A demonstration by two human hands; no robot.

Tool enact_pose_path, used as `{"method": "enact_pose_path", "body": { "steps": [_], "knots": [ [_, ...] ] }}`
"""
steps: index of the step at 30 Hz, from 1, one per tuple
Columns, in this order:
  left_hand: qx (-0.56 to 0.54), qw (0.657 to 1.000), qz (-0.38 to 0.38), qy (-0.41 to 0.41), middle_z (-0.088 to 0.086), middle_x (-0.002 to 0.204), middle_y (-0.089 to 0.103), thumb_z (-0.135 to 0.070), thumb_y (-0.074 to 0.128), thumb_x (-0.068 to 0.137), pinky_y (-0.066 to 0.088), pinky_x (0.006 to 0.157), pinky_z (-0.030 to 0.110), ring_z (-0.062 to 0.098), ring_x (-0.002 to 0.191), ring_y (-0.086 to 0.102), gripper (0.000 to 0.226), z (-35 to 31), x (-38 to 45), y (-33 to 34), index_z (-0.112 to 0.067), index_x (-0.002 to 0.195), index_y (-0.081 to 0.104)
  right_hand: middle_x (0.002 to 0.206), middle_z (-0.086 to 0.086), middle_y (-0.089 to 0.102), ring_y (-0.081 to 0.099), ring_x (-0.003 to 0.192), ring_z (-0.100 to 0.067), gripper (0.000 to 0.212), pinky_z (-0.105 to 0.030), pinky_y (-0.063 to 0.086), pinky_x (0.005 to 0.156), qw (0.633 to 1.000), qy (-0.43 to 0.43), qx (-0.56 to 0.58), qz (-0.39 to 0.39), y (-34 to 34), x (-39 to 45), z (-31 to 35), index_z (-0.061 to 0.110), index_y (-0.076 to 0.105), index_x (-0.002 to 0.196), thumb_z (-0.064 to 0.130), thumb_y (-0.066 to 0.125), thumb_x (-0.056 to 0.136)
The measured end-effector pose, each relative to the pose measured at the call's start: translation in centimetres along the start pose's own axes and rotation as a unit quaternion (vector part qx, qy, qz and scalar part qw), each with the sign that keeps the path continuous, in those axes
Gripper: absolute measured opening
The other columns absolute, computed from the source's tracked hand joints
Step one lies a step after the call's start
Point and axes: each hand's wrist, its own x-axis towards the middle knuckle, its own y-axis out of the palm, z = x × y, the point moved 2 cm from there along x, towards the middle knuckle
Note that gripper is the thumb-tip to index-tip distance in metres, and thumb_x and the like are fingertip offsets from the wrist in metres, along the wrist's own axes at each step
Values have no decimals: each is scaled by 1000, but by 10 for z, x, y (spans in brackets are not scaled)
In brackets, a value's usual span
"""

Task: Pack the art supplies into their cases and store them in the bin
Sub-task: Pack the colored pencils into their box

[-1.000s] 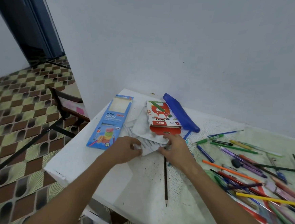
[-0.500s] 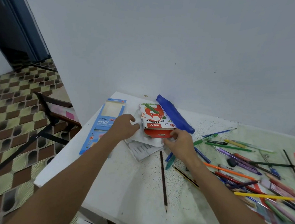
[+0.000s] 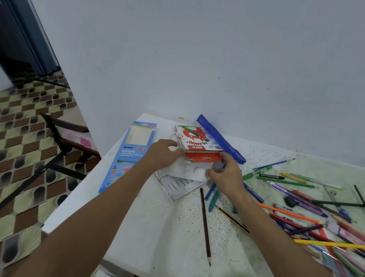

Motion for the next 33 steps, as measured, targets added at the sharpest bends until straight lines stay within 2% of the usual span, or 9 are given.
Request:
{"method": "enact_pose_path", "body": {
  "steps": [3,6,8,14,17,21,24,28,33],
  "knots": [
    [25,998,-38,-44,11,131,55,-32,54,92,43,98,36,26,117,53,43,31,1,-8,-13,130,55,116,-2,54,58,100,-19,73,-29,51,82,1000,7,-15,-21,4,-3,-5,16,41,130,11,82,70],
    [106,991,17,-76,14,138,41,-33,55,90,40,104,43,32,125,43,51,54,-2,-9,-14,136,47,98,1,56,56,87,-12,63,-10,40,60,999,11,-30,1,10,-10,-10,15,42,117,16,84,69],
    [121,989,56,-65,13,141,39,-35,57,89,40,103,41,31,127,41,56,59,-6,-7,-16,140,43,94,2,61,59,83,-9,60,-8,37,54,999,9,-24,22,14,-14,-11,17,43,113,18,84,70],
    [31,997,14,-73,7,130,55,-30,62,87,44,90,33,24,113,53,48,59,-7,-12,-13,130,54,92,4,63,61,82,-7,54,-8,41,56,1000,-8,1,17,14,-20,-6,20,44,114,14,80,74],
    [-43,993,8,-112,6,109,62,-27,62,87,48,68,28,21,89,59,33,57,-8,-22,-12,117,63,83,7,57,55,71,0,43,-6,39,49,1000,-7,-8,-1,5,-22,-1,19,46,113,14,73,79],
    [30,994,-22,-98,3,96,65,-25,60,88,46,69,28,21,85,61,23,60,-13,-31,-8,101,69,103,-3,47,48,84,-13,40,-16,34,62,989,-56,-132,-23,2,-26,4,12,55,115,18,71,80],
    [46,991,-78,-100,7,112,64,-28,61,86,45,77,28,21,98,60,31,71,-18,-43,-11,111,66,107,-1,49,51,88,-12,37,-8,35,66,986,-113,-119,17,18,-26,19,16,58,111,21,75,78],
    [65,987,-75,-127,12,124,57,-34,66,80,50,90,36,27,104,59,50,102,-29,-65,-14,125,58,98,0,60,57,80,-11,42,-18,49,66,979,-154,-88,98,62,-21,52,14,60,114,23,78,77],
    [53,978,-76,-187,14,129,54,-33,65,87,43,83,31,26,111,54,57,135,-53,-76,-4,133,48,121,-6,58,57,98,-15,59,-23,43,79,964,-130,-123,195,127,-8,74,15,50,129,29,76,78]
  ]
}}
